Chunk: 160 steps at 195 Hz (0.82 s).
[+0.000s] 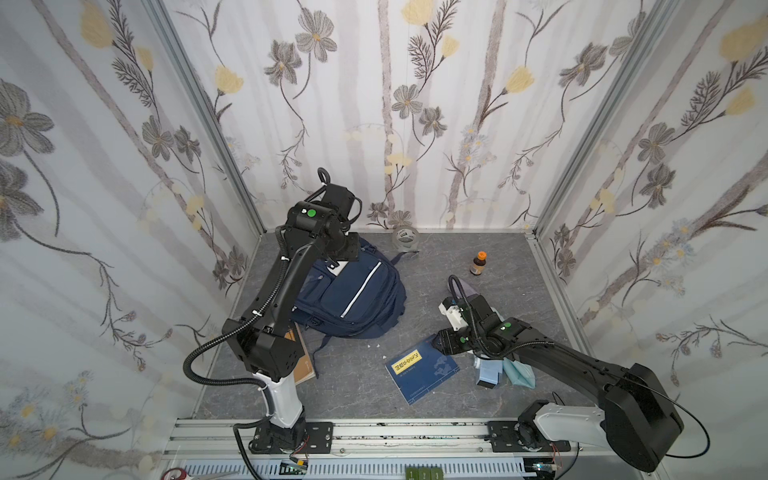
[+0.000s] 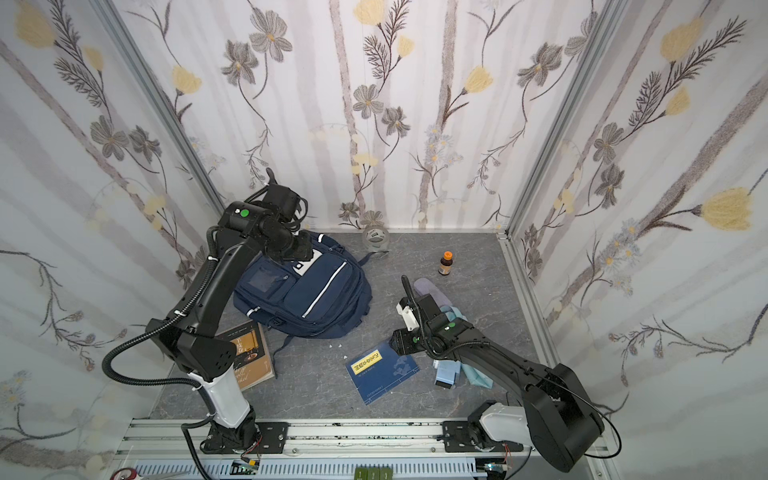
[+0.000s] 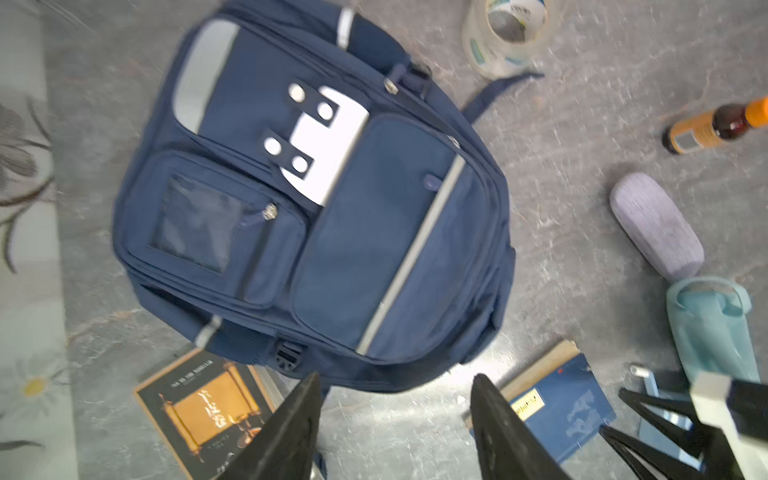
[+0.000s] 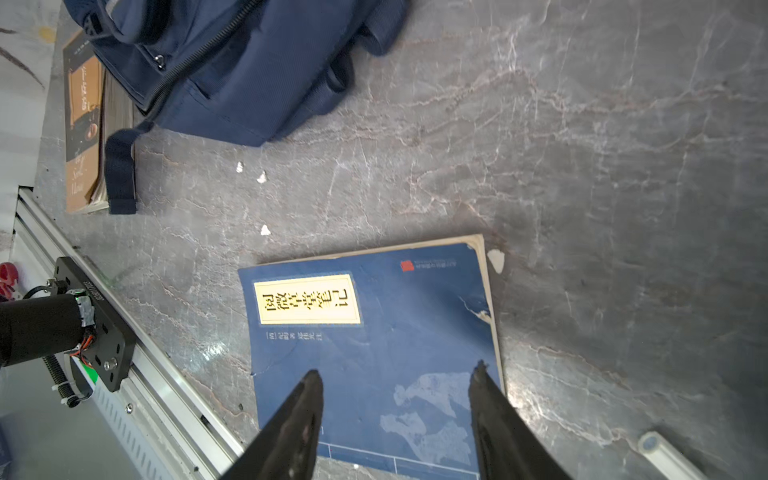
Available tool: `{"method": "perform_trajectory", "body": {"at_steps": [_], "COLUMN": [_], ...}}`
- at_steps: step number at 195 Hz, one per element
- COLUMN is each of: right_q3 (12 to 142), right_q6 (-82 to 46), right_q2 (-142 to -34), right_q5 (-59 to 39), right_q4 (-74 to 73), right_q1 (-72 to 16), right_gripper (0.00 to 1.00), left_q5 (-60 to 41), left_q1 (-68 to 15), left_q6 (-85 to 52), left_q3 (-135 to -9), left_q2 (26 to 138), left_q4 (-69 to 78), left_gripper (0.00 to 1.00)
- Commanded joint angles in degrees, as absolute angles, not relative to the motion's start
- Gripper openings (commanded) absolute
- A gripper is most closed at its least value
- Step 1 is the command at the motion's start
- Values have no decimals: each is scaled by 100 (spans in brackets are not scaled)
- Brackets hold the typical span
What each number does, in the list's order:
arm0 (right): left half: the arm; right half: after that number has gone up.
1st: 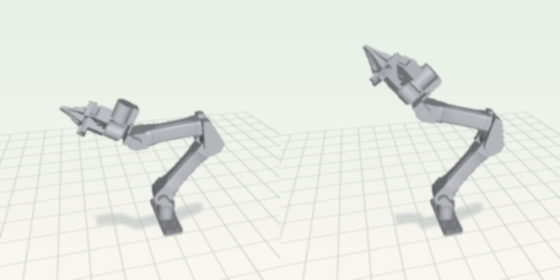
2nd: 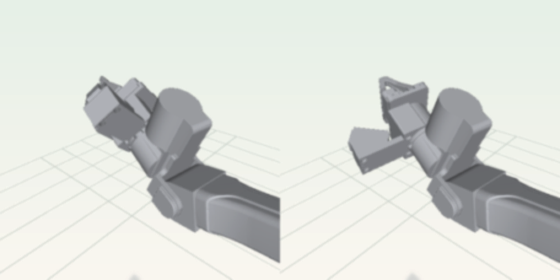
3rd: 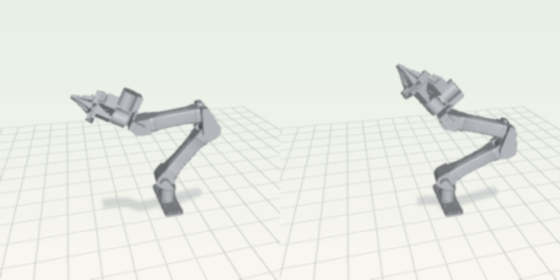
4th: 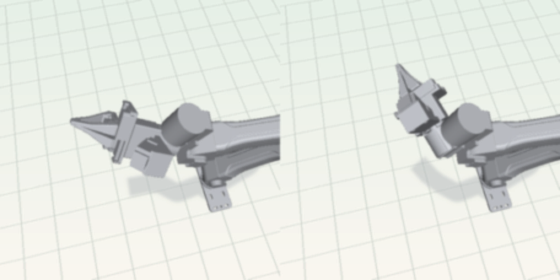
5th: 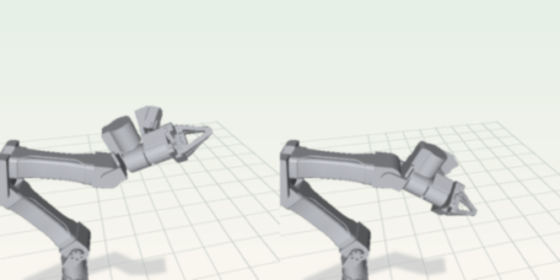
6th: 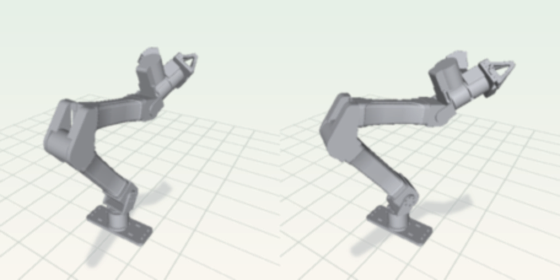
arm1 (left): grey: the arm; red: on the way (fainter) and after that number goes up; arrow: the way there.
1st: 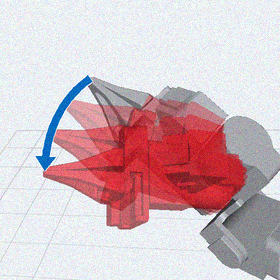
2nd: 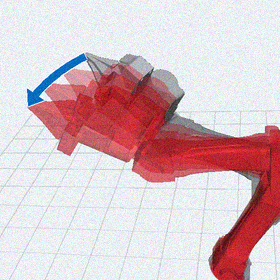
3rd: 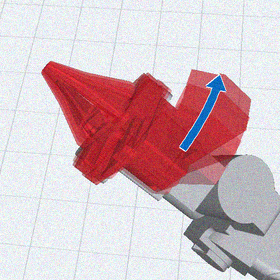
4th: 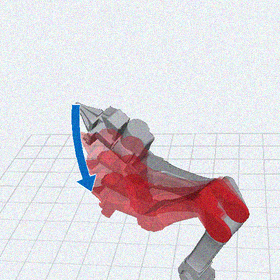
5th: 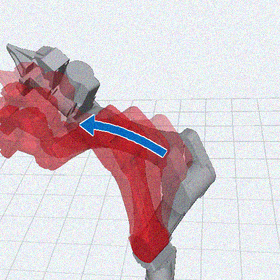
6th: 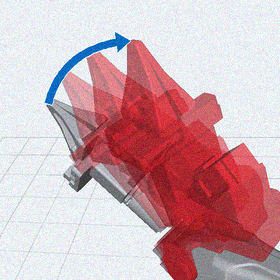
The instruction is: Pack the student bag
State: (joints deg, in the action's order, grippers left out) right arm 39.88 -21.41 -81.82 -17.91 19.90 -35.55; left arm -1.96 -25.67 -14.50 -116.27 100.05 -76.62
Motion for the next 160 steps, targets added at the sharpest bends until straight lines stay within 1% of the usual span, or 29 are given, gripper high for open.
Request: {"method": "perform_trajectory", "body": {"at_steps": [1,28,47,61,76,95,160], "right_q3": [3915,3772,3682,3610,3605,3643,3675], "right_q6": [-2135,-2084,-2043,-2022,-2021,-2075,-2310], "right_q2": [-8299,-8396,-8402,-8425,-8537,-8697,-8851], "right_q5": [-2059,-2107,-2083,-2041,-2084,-2140,-2196], "right_q4": [1949,1942,1903,1824,1736,1593,1407], "right_q1": [-3491,-3387,-3341,-3286,-3195,-3145,-3100], "right_gripper": [58,59,59,60,60,60,60], "left_q5": [-794,-1537,-1459,-1326,-1171,-1090,-1460], "left_q1": [-3000,-3474,-3802,-4028,-4288,-4575,-5166], "left_q6": [-2358,-3997,-4955,-5473,-5801,-6053,-6674], "left_q3": [-10362,-7852,-6534,-5841,-5365,-4964,-4192], "left_q2": [9239,7857,7005,6540,6229,6135,6769], "left_q4": [-7088,-5301,-4433,-4061,-3828,-3593,-1965], "left_gripper": [60,60,62,63,63,65,65]}}
